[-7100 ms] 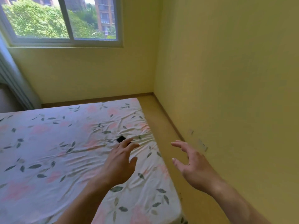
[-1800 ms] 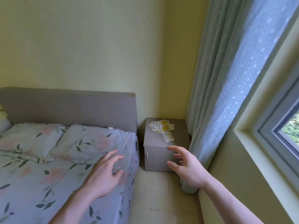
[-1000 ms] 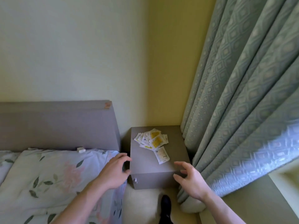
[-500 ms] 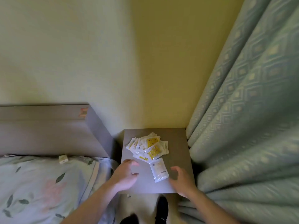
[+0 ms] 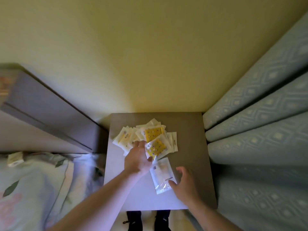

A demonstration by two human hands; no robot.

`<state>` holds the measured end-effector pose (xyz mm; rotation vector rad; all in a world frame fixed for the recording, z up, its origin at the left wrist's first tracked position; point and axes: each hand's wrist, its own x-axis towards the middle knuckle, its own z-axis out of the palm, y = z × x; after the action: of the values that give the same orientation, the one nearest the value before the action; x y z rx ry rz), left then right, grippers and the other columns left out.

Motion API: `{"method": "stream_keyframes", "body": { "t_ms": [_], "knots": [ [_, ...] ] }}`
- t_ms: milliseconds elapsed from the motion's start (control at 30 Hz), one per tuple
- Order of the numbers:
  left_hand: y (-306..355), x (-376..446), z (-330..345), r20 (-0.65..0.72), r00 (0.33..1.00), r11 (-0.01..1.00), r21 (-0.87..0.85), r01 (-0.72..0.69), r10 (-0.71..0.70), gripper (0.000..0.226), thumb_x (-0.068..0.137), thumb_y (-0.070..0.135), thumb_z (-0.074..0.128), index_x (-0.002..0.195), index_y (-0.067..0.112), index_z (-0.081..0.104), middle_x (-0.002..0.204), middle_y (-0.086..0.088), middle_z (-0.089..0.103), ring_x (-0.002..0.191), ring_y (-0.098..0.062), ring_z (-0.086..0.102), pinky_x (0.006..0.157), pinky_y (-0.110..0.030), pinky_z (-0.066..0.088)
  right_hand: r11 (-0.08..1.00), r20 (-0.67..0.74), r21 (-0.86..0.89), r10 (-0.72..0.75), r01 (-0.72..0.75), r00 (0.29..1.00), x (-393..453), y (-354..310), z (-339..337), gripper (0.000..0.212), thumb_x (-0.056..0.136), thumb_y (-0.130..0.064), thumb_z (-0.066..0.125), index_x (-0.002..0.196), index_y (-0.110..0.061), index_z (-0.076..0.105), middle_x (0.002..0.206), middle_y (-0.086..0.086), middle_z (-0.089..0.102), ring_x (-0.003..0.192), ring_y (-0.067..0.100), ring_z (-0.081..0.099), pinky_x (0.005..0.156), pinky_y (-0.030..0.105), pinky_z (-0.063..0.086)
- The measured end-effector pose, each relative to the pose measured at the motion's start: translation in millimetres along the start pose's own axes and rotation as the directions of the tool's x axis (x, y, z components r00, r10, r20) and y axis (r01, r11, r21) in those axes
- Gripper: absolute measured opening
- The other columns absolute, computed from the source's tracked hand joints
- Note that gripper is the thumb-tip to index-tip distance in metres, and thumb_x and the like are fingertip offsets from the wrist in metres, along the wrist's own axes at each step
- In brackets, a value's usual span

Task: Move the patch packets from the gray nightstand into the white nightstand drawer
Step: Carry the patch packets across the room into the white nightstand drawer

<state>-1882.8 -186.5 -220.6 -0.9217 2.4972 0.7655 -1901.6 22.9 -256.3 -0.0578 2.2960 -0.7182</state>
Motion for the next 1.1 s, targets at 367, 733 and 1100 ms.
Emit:
{"method": "stream_keyframes", "body": {
  "t_ms": [367, 733, 1100],
  "knots": [
    [-26, 17, 47, -0.152, 0.986, 0.997, -0.044, -0.069, 0.062, 0.018, 0.099, 0.041, 0.058, 0.085, 0.03, 0.058, 0.094, 0.011, 0.064, 0.086, -0.019, 0.063, 0.064, -0.03, 0.045, 0.993, -0.171, 0.11, 0.049, -0.03, 0.984, 16, 14, 39, 0.036, 0.077, -0.03, 0.089, 0.09, -0.02, 0.057, 0.074, -0.007, 0.057, 0.067, 0.013, 0.055, 0.053, 0.024, 0.036],
    [-140, -65, 53, 0.067, 0.967, 0.952, -0.169, 0.254, -0.246, 0.038, 0.091, 0.045, 0.068, 0.064, 0.019, 0.059, 0.05, 0.012, 0.056, 0.053, -0.002, 0.053, 0.051, -0.02, 0.039, 0.997, -0.245, 0.071, 0.014, 0.004, 0.969, 10, -2, 20, 0.047, 0.074, -0.022, 0.088, 0.11, -0.015, 0.058, 0.101, -0.005, 0.057, 0.1, 0.025, 0.06, 0.078, 0.031, 0.042],
    [-139, -42, 0, -0.034, 0.962, 0.961, 0.029, 0.273, -0.272, 0.035, 0.094, 0.052, 0.055, 0.074, 0.023, 0.056, 0.081, 0.013, 0.066, 0.079, -0.015, 0.061, 0.066, -0.026, 0.047, 0.995, -0.264, 0.067, -0.055, 0.075, 0.963, 110, -113, 10, 0.068, 0.073, -0.046, 0.086, 0.126, -0.013, 0.058, 0.122, 0.006, 0.055, 0.107, 0.021, 0.051, 0.083, 0.029, 0.038]
  ]
}}
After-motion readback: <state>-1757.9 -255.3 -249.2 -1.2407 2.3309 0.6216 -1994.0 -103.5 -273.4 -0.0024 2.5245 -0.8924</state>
